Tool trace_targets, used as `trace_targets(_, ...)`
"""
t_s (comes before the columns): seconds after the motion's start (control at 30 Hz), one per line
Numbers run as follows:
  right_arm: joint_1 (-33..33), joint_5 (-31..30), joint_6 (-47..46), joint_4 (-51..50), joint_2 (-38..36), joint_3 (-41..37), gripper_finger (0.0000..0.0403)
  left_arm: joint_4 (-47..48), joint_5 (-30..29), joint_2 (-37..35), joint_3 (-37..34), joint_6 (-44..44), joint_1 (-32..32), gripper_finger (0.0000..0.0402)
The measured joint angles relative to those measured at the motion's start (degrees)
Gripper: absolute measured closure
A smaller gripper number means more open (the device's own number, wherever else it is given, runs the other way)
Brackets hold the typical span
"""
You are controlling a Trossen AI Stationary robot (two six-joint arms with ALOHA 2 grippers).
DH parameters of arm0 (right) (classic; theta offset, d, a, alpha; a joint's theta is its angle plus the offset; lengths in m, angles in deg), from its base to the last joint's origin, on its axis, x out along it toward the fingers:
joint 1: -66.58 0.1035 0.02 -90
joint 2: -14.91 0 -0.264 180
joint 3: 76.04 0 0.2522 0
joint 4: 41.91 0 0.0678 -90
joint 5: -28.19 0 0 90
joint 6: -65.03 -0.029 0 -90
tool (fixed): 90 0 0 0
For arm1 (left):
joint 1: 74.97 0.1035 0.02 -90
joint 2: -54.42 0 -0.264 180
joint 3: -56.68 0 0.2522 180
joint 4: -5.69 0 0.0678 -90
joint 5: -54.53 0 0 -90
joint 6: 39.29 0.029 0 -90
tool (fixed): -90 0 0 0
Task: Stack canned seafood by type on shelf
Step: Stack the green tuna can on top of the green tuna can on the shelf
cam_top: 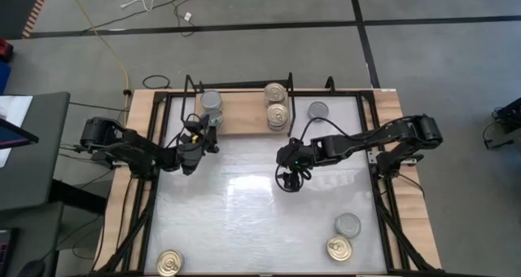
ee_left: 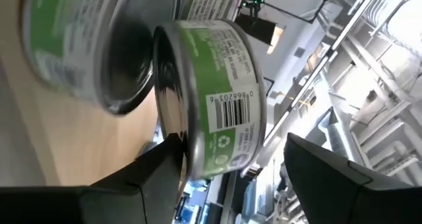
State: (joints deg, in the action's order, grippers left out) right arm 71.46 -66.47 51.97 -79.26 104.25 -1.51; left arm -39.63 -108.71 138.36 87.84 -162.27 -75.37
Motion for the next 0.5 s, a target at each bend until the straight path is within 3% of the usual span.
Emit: trace_targets(0.5, 0.0, 0.1, 0.0, 0.0, 0.0, 0.0, 0.0111, 1.7, -10.1, 0.0, 0.0, 2.2, -3.8, 0.015)
